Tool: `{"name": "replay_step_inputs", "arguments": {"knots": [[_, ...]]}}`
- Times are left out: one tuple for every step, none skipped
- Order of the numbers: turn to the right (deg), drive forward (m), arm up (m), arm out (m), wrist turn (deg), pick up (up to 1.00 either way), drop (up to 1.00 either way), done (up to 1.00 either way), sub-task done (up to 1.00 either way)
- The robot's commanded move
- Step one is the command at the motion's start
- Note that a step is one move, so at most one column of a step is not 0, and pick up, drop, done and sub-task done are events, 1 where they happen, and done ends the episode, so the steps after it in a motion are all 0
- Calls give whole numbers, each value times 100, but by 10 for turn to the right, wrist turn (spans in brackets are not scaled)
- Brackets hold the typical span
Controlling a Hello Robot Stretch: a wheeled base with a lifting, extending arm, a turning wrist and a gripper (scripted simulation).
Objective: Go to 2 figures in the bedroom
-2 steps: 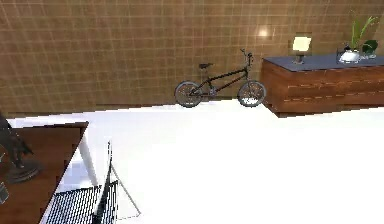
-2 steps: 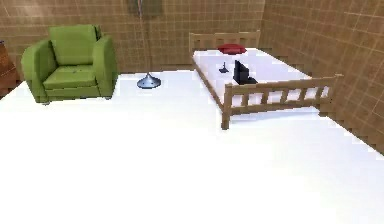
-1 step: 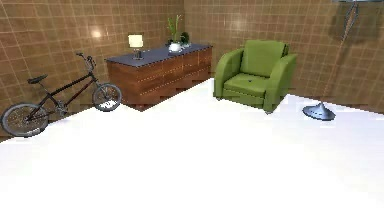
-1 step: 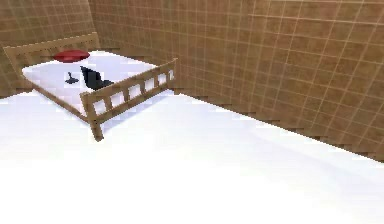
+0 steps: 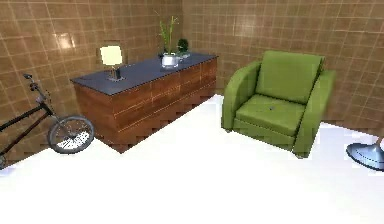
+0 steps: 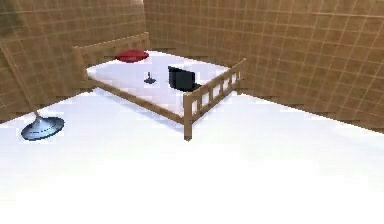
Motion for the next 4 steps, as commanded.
{"name": "replay_step_inputs", "arguments": {"knots": [[0, 100, 0, 0, 0, 0, 0, 0, 0], [30, 0, 0, 0, 0, 0, 0, 0, 0], [0, 100, 0, 0, 0, 0, 0, 0, 0], [30, 0, 0, 0, 0, 0, 0, 0, 0]]}}
